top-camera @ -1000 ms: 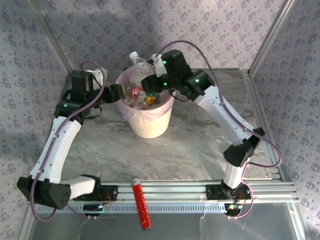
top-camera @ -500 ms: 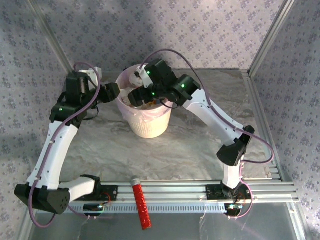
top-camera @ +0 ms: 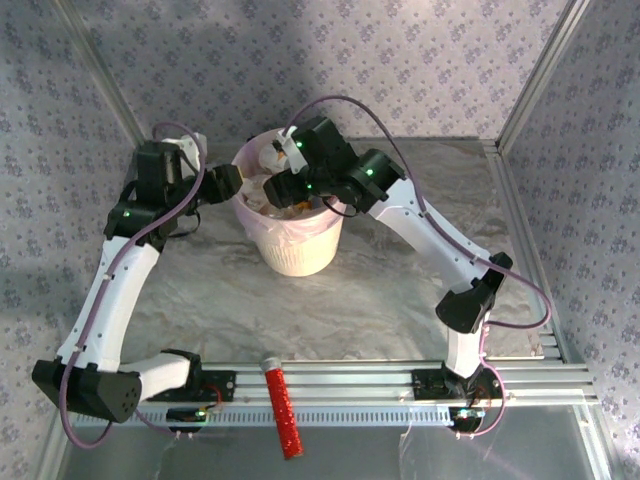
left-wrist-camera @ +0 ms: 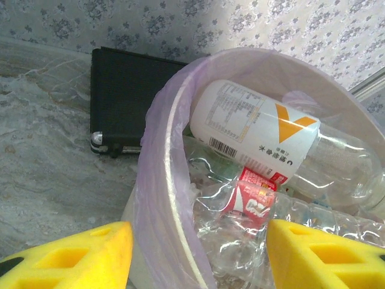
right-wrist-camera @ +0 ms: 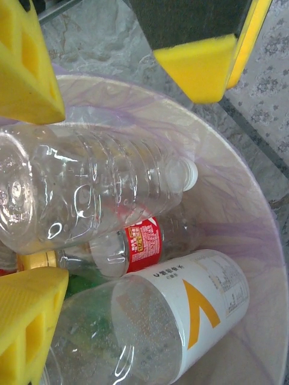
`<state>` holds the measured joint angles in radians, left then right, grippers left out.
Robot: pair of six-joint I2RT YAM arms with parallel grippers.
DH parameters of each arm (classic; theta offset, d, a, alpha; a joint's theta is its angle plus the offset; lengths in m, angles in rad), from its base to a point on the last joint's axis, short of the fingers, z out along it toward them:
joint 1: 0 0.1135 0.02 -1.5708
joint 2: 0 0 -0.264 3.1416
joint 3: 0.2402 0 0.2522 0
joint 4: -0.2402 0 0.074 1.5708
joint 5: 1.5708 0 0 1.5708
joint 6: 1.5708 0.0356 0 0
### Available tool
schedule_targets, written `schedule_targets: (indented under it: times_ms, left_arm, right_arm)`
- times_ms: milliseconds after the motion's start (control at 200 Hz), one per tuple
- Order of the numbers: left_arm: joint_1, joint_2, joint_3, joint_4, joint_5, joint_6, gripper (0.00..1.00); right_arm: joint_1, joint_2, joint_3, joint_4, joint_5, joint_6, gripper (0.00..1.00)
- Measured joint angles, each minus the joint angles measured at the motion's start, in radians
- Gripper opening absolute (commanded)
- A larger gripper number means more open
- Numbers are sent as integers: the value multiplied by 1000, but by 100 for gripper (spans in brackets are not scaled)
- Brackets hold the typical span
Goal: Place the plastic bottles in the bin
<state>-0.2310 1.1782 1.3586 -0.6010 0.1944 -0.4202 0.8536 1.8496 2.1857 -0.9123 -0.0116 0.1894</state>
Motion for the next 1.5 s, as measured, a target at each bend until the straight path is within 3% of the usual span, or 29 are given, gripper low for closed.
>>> schedule_targets:
  times_ms: [205, 450, 715, 1034, 1209, 1499]
  left_arm:
    - [0, 0, 0, 0, 0, 0, 63]
    - [2, 0, 0, 0, -13, 5, 66]
    - [15, -21, -11, 0, -55, 37, 75]
    - [48, -144, -176, 10, -301, 115, 83]
    - [50, -163, -336, 74, -432, 145, 95]
    - [96, -93, -550, 298, -512, 169, 100]
  right_arm:
    - [1, 2, 2, -5, 21, 0, 67]
    - [-13, -21, 19, -3, 7, -1, 83]
    - [-87, -127, -10, 24, -10, 1, 86]
    - [-362, -319, -401, 120, 23, 28, 90]
    - [-509, -402, -668, 196, 55, 28, 98]
    - [-703, -473, -1084, 425, 91, 21, 99]
